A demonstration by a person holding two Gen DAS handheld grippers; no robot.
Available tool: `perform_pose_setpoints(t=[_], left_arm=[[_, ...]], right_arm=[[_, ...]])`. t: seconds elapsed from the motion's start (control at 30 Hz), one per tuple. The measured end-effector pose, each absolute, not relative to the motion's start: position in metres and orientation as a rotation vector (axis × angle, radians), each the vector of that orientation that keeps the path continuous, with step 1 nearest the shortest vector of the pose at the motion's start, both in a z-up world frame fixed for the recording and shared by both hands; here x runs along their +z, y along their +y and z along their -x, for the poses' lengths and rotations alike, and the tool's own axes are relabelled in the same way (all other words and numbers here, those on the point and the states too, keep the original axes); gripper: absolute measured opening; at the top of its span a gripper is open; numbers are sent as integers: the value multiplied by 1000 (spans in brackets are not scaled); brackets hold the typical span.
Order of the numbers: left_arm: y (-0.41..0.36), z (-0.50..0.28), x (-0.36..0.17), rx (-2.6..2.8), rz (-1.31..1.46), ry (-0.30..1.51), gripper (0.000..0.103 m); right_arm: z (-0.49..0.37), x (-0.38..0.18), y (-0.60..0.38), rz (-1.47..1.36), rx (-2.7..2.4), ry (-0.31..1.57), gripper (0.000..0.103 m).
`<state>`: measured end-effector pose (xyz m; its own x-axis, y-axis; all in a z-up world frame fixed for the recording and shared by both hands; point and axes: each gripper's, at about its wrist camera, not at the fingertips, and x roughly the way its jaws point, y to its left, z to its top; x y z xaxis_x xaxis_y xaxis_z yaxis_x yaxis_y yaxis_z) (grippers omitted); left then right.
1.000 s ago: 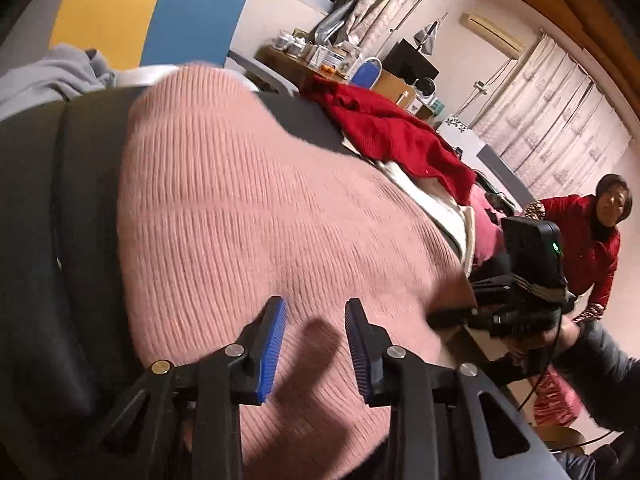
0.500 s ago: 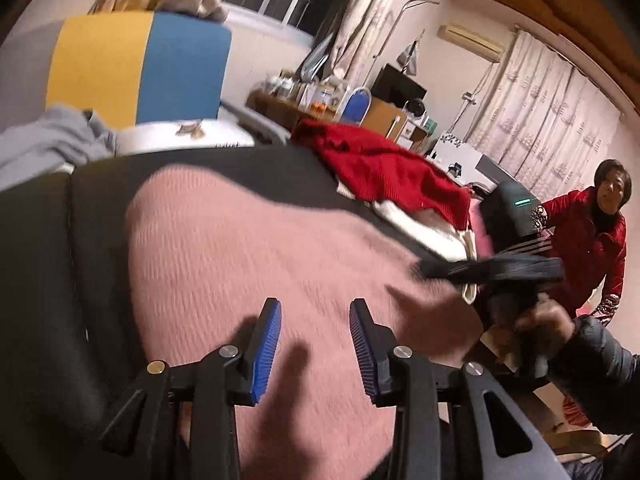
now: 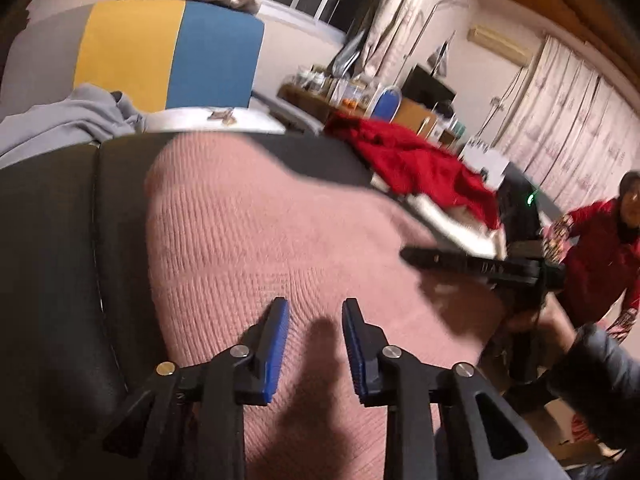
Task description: Fold clothes
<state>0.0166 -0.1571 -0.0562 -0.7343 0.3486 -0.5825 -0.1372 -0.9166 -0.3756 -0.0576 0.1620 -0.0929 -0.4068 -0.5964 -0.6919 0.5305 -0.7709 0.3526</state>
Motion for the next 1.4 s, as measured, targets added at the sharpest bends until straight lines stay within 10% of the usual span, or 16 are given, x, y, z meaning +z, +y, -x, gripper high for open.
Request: perform_pose_setpoints(t=[0.37,0.77,1.4], left_arm=[[-225,95,-49,2605,1089,-622,35],[-225,95,-91,2776,1171,-630,23],[-273,-3,-119,2365,1046,-1157,59]], right_arm=[[31,-48,61,-916,-2135,247,62],[49,-93,69,-901,-2145,113,70],[77,-90,181,-1198,-1889,-397,103]])
